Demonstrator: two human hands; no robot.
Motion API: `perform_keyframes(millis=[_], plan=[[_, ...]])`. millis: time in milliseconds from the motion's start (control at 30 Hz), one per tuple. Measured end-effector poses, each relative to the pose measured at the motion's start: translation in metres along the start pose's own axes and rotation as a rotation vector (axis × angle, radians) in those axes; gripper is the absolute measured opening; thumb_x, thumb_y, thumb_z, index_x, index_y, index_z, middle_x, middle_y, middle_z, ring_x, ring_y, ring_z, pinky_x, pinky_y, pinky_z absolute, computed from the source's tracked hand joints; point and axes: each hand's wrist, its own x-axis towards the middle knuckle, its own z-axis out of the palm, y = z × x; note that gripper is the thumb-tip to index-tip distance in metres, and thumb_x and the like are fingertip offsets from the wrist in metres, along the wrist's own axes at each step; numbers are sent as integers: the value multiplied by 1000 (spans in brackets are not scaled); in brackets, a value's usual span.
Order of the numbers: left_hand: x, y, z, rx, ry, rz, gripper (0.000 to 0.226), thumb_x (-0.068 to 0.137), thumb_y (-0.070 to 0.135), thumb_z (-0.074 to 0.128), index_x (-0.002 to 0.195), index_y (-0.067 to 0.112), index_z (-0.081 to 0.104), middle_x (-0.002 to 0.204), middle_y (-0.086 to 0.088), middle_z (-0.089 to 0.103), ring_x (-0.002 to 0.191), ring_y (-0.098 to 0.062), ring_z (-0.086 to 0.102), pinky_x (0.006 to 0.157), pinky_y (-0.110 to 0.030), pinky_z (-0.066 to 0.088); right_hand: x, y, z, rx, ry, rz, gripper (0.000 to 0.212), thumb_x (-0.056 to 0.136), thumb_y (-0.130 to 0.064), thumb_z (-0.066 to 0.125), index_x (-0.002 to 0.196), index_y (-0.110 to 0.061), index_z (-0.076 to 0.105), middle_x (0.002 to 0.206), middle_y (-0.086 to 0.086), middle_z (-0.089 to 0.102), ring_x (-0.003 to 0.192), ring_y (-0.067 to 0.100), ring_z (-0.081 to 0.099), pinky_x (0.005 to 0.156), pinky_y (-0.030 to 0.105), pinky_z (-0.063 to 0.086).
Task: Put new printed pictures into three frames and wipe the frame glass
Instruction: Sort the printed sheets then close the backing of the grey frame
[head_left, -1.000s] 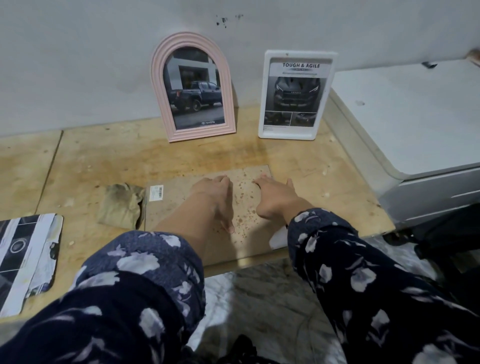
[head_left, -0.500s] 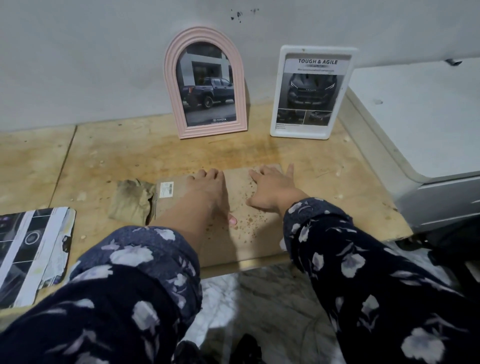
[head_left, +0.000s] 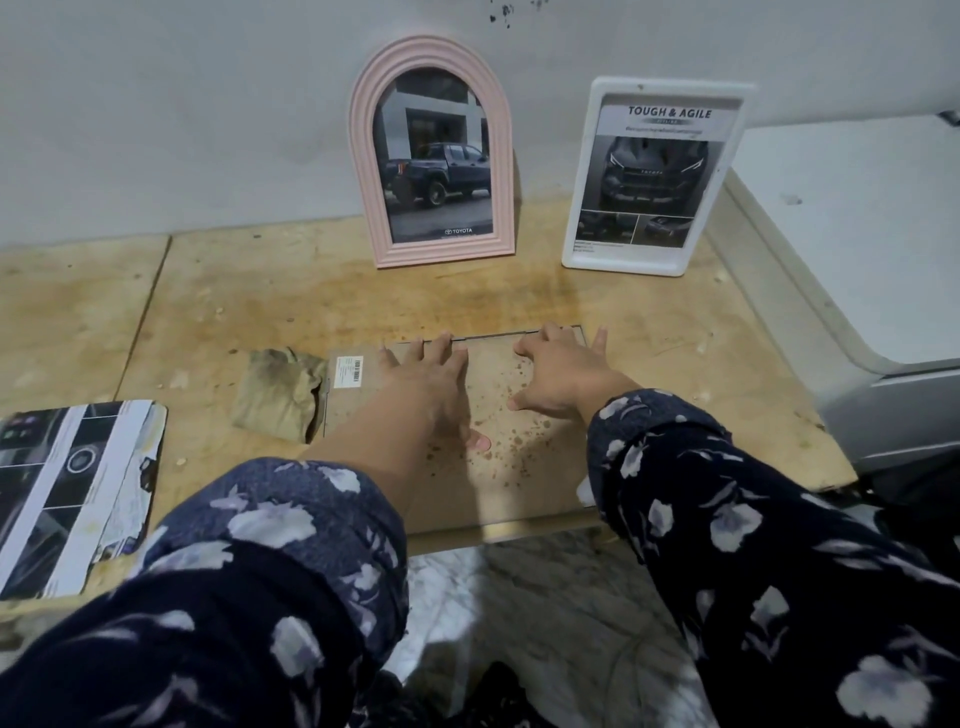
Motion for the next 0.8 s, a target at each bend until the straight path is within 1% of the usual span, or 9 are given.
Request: perform_keyframes(millis=[133,233,300,367,467,567,633,700,800], plan=[[-2,0,4,-6,13,26,125,68,70,67,153,22,-11,160,0,-17,148,-29,-10,116,-58,5,-3,1,5,71,-8,18,78,77,-51,66,144,-34,30,150,-1,25,145,23,12,110,65,-8],[-7,-6,3,-19,21,46,128,66,74,65,153,20,-11,161,0,-14,148,-25,-8,118,-53,6,-8,0,7,93,-32,49,77,81,-48,62,147,-36,24,156,-3,15,147,22,7,111,64,-9],[-10,-17,2,-25,45,24,126,67,74,64,153,17,-9,161,0,-11,149,-22,-4,118,-51,5,-9,-5,5,58,-44,72,76,84,-36,60,149,-33,21,159,-1,7,148,25,-1,112,64,-8],[-15,-35,2,-51,55,-37,124,69,72,64,153,15,-8,162,0,-6,149,-22,0,118,-52,4,-9,-15,1,31,-27,41,77,81,-17,55,150,-28,21,160,2,4,148,27,-7,112,64,-6],[-20,-69,0,-38,23,-119,122,70,73,63,154,16,-6,162,2,-2,148,-22,7,118,-53,8,-8,-38,-4,91,43,-88,74,82,-6,48,150,-24,24,160,-1,9,148,21,2,115,60,-4],[-20,-88,-2,10,-13,-98,121,70,72,64,154,18,-3,162,6,1,146,-23,17,117,-48,21,-3,-62,0,65,46,-172,64,90,-13,46,149,-21,25,157,1,19,146,23,12,116,59,3],[-18,-88,-2,47,-19,-87,120,69,73,64,154,20,-2,162,7,1,146,-22,20,115,-45,27,-1,-79,6,17,13,-147,64,95,-31,45,151,-25,14,158,3,16,145,32,10,113,63,9],[-17,-89,0,55,-27,-102,120,69,74,64,154,22,-3,162,8,0,146,-22,20,115,-46,25,2,-96,11,-5,-30,-87,69,96,-46,40,152,-33,2,160,5,7,145,41,2,111,67,7],[-16,-90,4,11,-51,-117,118,71,71,64,154,23,-5,162,8,-6,147,-23,13,118,-52,13,3,-110,17,-6,-67,-25,70,94,-55,37,151,-37,0,160,4,-4,143,47,-8,109,70,2]])
